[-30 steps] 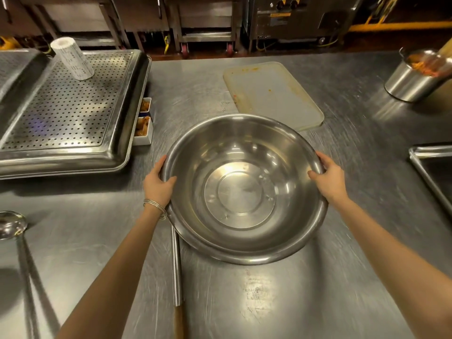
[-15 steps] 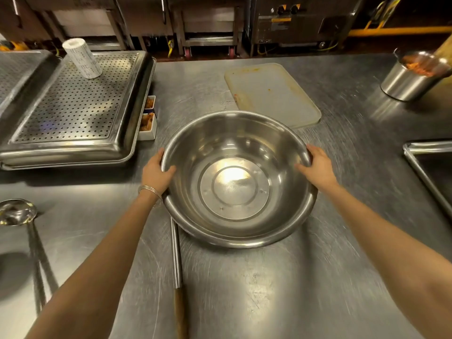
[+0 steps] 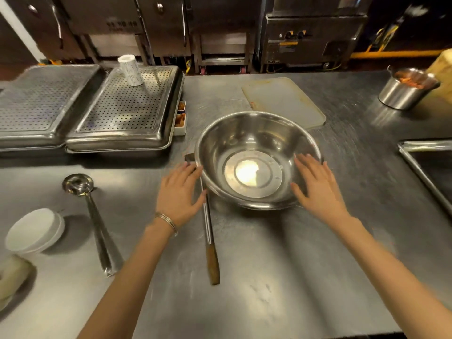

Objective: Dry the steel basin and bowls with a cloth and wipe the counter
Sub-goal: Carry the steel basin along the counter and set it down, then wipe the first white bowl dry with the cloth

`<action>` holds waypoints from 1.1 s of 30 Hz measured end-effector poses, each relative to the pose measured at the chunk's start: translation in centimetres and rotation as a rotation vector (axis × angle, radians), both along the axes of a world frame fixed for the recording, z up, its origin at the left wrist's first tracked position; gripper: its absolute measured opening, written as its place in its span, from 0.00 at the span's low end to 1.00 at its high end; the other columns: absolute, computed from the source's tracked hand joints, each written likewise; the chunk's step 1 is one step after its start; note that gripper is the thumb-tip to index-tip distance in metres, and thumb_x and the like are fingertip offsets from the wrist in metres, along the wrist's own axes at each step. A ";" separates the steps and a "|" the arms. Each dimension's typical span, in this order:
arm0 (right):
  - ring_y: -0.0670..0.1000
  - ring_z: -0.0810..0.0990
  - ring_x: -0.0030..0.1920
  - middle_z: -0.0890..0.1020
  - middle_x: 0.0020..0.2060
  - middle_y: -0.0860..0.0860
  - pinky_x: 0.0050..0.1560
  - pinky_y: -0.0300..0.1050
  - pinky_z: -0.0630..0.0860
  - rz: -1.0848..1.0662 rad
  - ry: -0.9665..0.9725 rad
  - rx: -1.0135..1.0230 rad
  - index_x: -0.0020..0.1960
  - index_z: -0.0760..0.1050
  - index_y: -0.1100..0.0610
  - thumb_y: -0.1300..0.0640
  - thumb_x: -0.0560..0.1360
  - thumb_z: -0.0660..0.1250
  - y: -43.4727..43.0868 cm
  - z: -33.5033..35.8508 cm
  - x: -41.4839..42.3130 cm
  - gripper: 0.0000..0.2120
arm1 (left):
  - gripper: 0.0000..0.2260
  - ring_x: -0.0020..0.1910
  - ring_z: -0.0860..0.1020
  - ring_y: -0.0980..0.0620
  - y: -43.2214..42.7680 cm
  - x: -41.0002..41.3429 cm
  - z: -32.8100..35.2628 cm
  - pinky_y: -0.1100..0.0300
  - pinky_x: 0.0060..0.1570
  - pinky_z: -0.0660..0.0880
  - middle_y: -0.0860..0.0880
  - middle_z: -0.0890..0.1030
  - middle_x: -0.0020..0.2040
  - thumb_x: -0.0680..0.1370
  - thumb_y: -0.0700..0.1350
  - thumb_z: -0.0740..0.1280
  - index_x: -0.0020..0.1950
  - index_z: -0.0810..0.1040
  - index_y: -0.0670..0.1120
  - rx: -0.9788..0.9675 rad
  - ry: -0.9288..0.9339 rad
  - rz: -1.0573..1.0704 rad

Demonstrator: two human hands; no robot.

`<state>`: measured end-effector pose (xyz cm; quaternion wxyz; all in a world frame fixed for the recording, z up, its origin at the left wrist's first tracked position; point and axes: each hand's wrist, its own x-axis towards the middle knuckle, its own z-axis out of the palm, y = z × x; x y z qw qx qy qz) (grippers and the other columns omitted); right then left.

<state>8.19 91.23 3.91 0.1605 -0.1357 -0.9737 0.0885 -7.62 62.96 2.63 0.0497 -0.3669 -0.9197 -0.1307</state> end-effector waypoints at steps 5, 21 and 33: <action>0.59 0.69 0.67 0.73 0.65 0.60 0.67 0.61 0.63 -0.015 0.019 0.005 0.68 0.69 0.61 0.45 0.74 0.55 -10.1 -1.8 5.0 0.28 | 0.27 0.67 0.70 0.43 -7.7 6.1 -0.9 0.53 0.66 0.56 0.44 0.73 0.66 0.74 0.57 0.55 0.68 0.70 0.45 -0.008 0.032 -0.015; 0.54 0.72 0.65 0.75 0.64 0.54 0.64 0.54 0.70 0.172 -0.064 -0.137 0.67 0.70 0.57 0.45 0.75 0.54 -42.3 -3.5 7.7 0.25 | 0.23 0.60 0.75 0.46 -39.3 13.2 -2.5 0.54 0.57 0.64 0.47 0.79 0.60 0.75 0.55 0.55 0.64 0.75 0.46 -0.010 0.015 0.068; 0.56 0.75 0.61 0.76 0.62 0.55 0.64 0.53 0.67 0.272 -0.167 -0.154 0.66 0.71 0.58 0.45 0.75 0.54 -47.4 -7.3 -4.5 0.25 | 0.23 0.59 0.73 0.45 -45.6 2.7 -5.2 0.51 0.59 0.69 0.44 0.78 0.60 0.74 0.55 0.55 0.64 0.74 0.45 -0.037 -0.056 0.195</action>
